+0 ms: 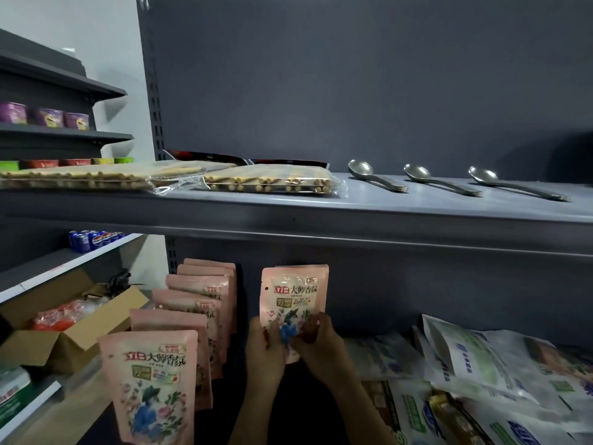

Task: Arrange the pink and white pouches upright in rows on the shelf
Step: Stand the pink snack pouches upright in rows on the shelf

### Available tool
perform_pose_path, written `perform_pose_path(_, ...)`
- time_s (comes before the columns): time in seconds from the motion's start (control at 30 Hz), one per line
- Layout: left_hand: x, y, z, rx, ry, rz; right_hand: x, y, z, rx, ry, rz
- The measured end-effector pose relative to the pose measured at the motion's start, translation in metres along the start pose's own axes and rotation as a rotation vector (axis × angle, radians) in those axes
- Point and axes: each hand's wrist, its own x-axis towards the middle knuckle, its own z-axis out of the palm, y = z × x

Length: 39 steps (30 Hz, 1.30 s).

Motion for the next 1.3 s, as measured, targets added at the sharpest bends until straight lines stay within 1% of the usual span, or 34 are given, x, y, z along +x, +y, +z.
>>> perform_pose_path(0.1,0.014,-0.017,-0.003,0.135,-0.009,-0.014,0.0,0.006,0.005,-0.04,-0.025,0.026)
perform_pose_path(0.2,0.026,-0.035,-0.003,0.316,-0.02,-0.139,0.007,0.012,0.009,-0.07,-0.018,0.01)
perform_pose_path(0.27,0.024,-0.034,-0.002,0.262,0.02,-0.221,0.011,0.013,0.009,-0.047,-0.002,0.016)
perform_pose_path(0.33,0.018,-0.028,0.0,0.164,0.056,-0.208,0.014,0.014,0.009,-0.02,0.018,0.033)
perform_pose_path(0.37,0.014,-0.024,0.002,0.133,0.048,-0.199,0.016,0.016,0.009,-0.013,0.029,0.044)
perform_pose_path(0.43,0.008,-0.02,0.006,0.08,-0.01,-0.194,0.02,0.019,0.009,-0.005,0.053,0.065)
perform_pose_path(0.53,0.002,-0.019,0.014,0.024,-0.15,-0.175,0.023,0.024,0.005,0.031,0.077,0.073)
perform_pose_path(0.63,0.005,-0.024,0.017,0.015,-0.225,-0.155,0.024,0.029,0.001,0.1,0.083,0.077)
perform_pose_path(0.8,0.007,-0.024,0.014,-0.034,-0.277,-0.182,0.025,0.033,0.0,0.151,0.06,0.076)
perform_pose_path(1.07,0.015,-0.026,0.011,-0.022,-0.236,-0.215,0.022,0.026,-0.001,0.139,0.037,0.059)
perform_pose_path(1.3,0.02,-0.028,0.009,0.014,-0.24,-0.234,0.022,0.024,0.001,0.107,0.007,0.08)
